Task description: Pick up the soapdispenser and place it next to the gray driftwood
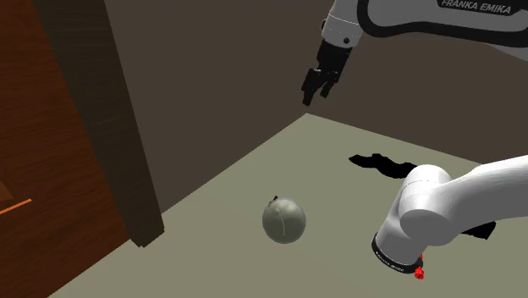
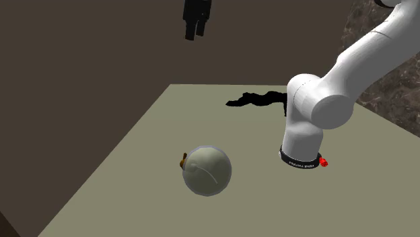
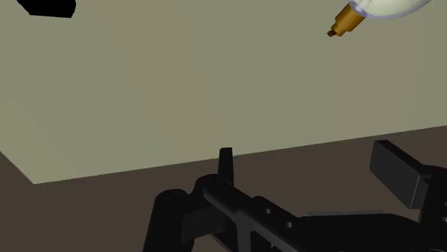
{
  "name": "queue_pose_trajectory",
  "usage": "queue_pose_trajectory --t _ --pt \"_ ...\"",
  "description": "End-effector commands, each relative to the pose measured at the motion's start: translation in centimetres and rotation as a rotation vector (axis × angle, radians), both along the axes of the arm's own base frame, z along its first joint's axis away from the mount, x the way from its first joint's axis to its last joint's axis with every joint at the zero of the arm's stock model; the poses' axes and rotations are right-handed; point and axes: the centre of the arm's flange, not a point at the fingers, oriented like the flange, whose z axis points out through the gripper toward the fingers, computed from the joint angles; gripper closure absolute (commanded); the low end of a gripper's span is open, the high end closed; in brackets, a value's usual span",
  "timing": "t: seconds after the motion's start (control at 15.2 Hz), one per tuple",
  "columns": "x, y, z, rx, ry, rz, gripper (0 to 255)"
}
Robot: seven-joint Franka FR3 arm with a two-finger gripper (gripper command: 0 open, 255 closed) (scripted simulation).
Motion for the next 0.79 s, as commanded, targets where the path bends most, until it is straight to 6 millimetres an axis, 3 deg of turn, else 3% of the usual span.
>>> queue_pose_trajectory --t 0.0,0.73 --pt "0.0 0.0 0.0 0.0 0.0 0.0 0" --pt "5.1 3.6 -13.1 0.095 0.186 -0.122 0"
